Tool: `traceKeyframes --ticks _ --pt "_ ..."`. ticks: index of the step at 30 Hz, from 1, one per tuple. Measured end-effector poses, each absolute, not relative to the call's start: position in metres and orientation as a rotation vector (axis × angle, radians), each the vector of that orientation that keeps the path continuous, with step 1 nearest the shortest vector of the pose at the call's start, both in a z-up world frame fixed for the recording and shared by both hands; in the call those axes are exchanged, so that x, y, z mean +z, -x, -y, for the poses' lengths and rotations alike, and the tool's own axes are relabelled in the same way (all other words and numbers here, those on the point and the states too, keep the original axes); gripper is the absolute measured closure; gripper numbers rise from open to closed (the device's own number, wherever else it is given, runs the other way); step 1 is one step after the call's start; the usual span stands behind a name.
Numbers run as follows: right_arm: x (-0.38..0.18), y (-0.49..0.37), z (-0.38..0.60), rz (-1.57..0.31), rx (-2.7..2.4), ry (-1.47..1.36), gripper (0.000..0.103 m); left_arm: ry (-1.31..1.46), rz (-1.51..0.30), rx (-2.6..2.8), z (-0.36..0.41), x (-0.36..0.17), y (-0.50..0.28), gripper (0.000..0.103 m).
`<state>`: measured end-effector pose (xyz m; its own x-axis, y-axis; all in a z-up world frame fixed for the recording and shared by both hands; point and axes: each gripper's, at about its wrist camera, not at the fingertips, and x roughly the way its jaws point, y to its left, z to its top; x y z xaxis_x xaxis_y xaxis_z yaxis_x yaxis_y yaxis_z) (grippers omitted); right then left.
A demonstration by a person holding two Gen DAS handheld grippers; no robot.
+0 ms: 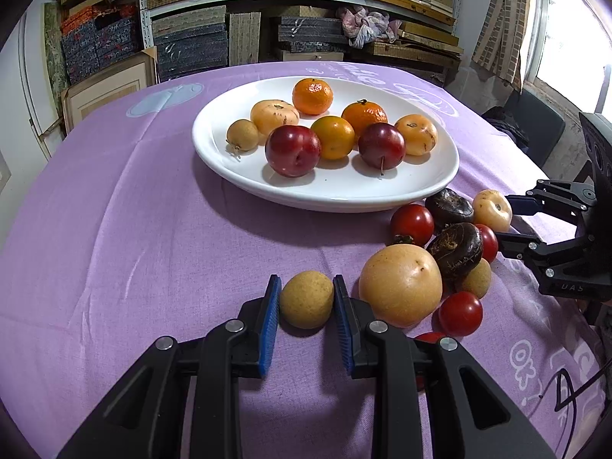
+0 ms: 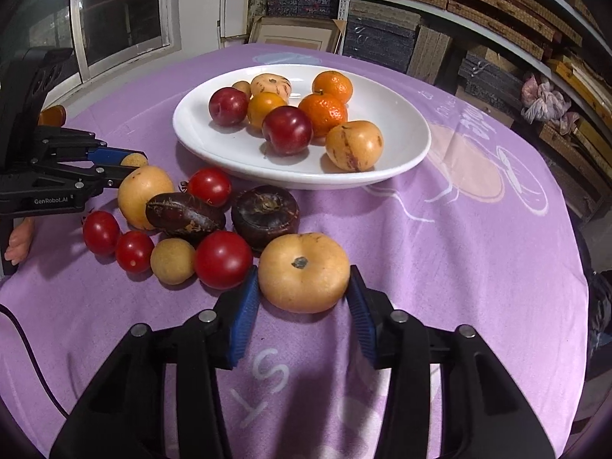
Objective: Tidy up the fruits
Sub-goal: 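Grasp the large pale yellow fruit with the right tool while the left tool lifts the tan fruit, then lower the tan fruit and pale yellow fruit onto the plate, open both tools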
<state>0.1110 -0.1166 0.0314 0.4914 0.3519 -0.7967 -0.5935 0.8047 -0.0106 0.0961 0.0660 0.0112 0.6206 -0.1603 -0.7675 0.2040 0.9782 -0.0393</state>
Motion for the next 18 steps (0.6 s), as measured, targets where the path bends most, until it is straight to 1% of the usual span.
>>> traceKeyframes --ticks 6,12,15,18 --pt "0.038 -0.114 0.128 -0.889 0.612 0.233 0.059 -0.06 -0.829 -0.194 -0.064 0.019 -0.093 0.076" --pt "0.071 -0.118 0.157 -0.823 0.624 0.082 0.059 0.008 -0.752 -0.168 -0.079 0.048 -0.093 0.076" --pt "0.09 -0.129 0.166 -0.776 0.603 0.002 0.059 0.031 -0.738 -0.147 -0.078 0.064 -0.107 0.076" --pt "0.105 -0.151 0.155 -0.764 0.593 -0.012 0.059 0.009 -0.748 -0.145 -0.063 0.071 -0.13 0.076"
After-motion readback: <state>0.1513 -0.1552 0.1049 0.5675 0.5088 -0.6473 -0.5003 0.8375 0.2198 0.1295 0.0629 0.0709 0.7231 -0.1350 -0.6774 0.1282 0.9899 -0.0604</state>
